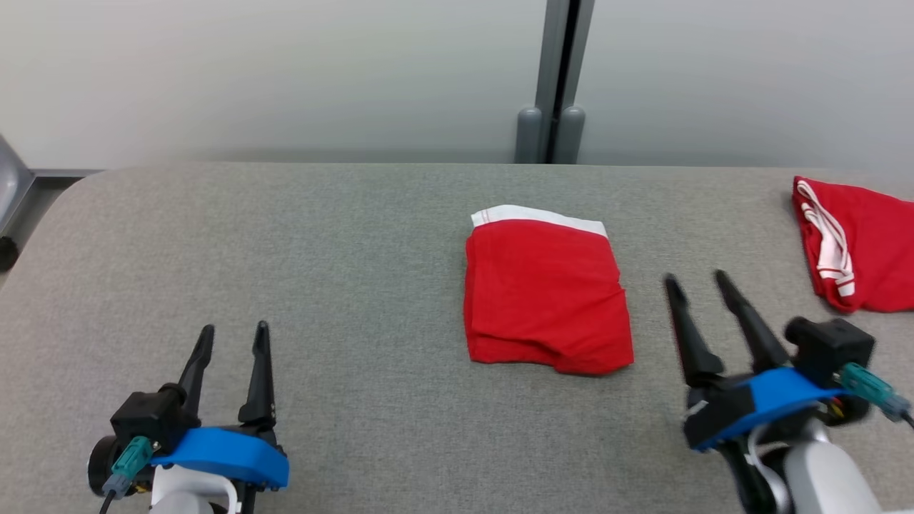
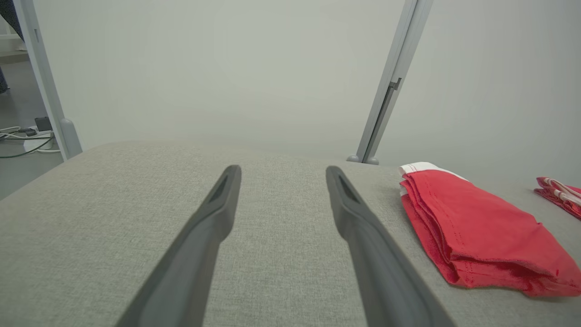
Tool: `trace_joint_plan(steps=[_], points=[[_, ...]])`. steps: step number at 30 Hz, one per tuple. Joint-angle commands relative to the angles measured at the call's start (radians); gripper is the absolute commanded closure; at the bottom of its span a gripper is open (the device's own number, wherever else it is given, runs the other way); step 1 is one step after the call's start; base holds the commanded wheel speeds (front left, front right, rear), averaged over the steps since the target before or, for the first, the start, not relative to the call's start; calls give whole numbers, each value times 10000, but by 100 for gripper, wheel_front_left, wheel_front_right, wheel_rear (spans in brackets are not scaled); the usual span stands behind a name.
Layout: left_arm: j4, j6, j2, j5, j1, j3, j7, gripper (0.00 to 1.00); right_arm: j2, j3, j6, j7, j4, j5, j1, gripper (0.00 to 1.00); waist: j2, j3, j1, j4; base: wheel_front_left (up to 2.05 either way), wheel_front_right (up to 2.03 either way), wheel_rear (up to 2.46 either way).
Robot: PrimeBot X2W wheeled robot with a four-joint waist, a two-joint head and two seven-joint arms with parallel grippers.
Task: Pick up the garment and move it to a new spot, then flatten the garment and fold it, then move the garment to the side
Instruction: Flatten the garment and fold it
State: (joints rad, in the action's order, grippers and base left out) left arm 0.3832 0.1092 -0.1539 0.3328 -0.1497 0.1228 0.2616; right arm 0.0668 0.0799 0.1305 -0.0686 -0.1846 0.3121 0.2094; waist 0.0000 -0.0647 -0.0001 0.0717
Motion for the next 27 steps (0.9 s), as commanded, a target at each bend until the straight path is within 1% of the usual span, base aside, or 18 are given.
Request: trace_joint_plan(steps=[1, 3, 5, 6, 9, 11, 15, 17, 22, 27], points=[[-3, -81, -61, -26, 182, -102, 42, 0, -78, -607, 5, 139, 294, -497, -486, 0, 0, 140, 1, -194, 0, 0, 0], [-16, -127, -109, 2, 314, -207, 42, 0, -120, -1277, 5, 280, 576, -806, -775, 0, 0, 200, 1, -312, 0, 0, 0], [-9, -138, -166, 34, 405, -308, 42, 0, -156, -1720, 5, 494, 694, -1123, -1039, 0, 0, 250, 1, -404, 0, 0, 0], [-9, -138, -166, 34, 405, -308, 42, 0, -156, -1720, 5, 494, 694, -1123, -1039, 0, 0, 250, 1, -404, 0, 0, 0], [82, -186, -205, 74, 548, -381, 42, 0, -166, -2133, 5, 765, 687, -1460, -1316, 0, 0, 408, 1, -530, 0, 0, 0], [184, -219, -229, 104, 642, -431, 42, 0, -156, -2264, 5, 808, 662, -1376, -1430, 0, 0, 534, 1, -631, 0, 0, 0], [342, -248, -317, 183, 655, -501, 24, 0, -162, -2137, 5, 751, 558, -1295, -1665, 0, 0, 686, 1, -740, 0, 0, 0], [394, -268, -336, 211, 662, -503, 23, 0, -163, -1867, 5, 498, 600, -1228, -1704, 0, 0, 725, 1, -783, 0, 0, 0], [443, -334, -323, 288, 774, -488, -23, 0, -157, -1566, 5, -8, 350, -1455, -1835, 0, 0, 772, 1, -846, 0, 0, 0], [506, -372, -285, 358, 844, -445, -25, 0, -155, -1400, 4, -200, 102, -1405, -1856, 0, 0, 776, 1, -848, 0, 0, 0]])
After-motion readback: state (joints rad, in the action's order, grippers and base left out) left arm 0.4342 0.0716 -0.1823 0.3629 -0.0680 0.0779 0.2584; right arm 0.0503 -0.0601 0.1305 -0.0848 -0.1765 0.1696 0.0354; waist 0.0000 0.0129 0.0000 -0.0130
